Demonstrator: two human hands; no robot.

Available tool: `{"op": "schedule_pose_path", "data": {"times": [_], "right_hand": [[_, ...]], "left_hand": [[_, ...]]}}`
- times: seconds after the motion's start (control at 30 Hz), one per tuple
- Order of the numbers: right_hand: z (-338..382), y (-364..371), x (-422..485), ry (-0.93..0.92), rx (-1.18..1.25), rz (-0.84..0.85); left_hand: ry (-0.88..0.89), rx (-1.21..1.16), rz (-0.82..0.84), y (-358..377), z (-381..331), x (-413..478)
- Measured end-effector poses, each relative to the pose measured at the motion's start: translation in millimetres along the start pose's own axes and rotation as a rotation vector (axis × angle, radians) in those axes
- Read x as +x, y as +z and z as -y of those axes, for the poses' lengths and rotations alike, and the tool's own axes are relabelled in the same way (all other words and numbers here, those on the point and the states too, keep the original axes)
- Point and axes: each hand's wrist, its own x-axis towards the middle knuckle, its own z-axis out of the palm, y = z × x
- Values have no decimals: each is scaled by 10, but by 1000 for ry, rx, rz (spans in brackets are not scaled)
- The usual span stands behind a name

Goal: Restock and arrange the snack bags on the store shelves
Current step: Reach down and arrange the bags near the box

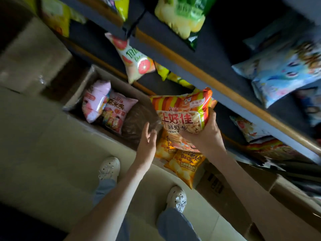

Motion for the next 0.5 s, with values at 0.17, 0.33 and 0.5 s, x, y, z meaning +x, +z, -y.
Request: {"op": "schedule_pose_path", "data": {"times": [0.17, 0.33, 0.5], "right_hand": [[1241, -399, -485, 7, 376, 6], [2281, -783, -899, -108, 553, 35], [3165, -1285, -1077, -259, 565, 6]], "left_hand": [[371, -49, 49, -667, -1254, -471], [569, -17, 115, -1431, -2315, -1004], [848, 186, 92, -1951, -3342, -1342]]}}
